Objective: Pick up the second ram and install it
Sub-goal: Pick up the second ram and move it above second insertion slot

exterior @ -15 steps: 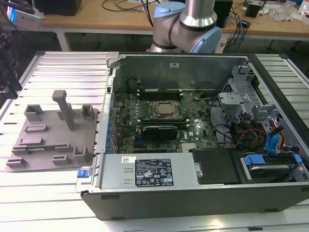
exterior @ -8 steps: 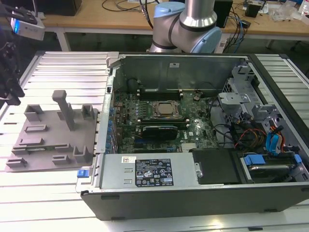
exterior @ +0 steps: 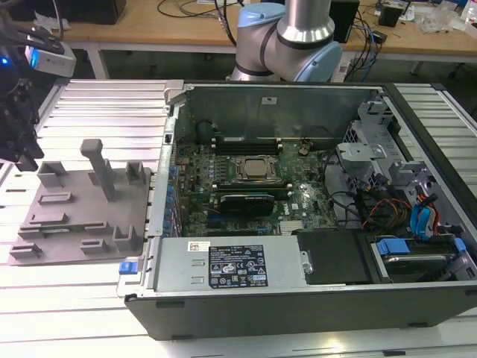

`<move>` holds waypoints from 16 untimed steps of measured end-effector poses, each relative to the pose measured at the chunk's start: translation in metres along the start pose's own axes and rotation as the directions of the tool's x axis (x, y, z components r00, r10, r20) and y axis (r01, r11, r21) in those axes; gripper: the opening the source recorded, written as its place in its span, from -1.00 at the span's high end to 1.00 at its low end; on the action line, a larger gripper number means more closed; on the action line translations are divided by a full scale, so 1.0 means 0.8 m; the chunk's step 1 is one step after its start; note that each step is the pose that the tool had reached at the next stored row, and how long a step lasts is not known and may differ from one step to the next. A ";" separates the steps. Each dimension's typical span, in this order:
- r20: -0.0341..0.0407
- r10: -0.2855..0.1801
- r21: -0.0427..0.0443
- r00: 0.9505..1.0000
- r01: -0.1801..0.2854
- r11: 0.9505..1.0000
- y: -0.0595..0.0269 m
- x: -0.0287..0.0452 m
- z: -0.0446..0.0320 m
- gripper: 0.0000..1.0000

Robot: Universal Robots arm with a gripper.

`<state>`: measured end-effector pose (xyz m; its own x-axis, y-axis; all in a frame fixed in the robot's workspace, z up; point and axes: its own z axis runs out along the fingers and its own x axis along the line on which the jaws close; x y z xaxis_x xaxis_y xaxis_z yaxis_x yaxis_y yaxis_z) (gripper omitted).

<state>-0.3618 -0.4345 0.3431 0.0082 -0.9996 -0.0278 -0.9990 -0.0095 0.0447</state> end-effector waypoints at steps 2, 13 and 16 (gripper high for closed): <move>0.000 0.000 0.000 1.000 0.000 1.000 0.000 0.0001 0.0044 0.44; 0.000 0.000 0.000 1.000 0.000 1.000 -0.001 0.0007 0.0255 0.44; 0.000 0.000 0.000 1.000 0.000 1.000 -0.001 0.0008 0.0292 0.44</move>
<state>-0.3618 -0.4345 0.3197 0.0082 -0.9996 -0.0278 -0.9990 -0.0095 0.0448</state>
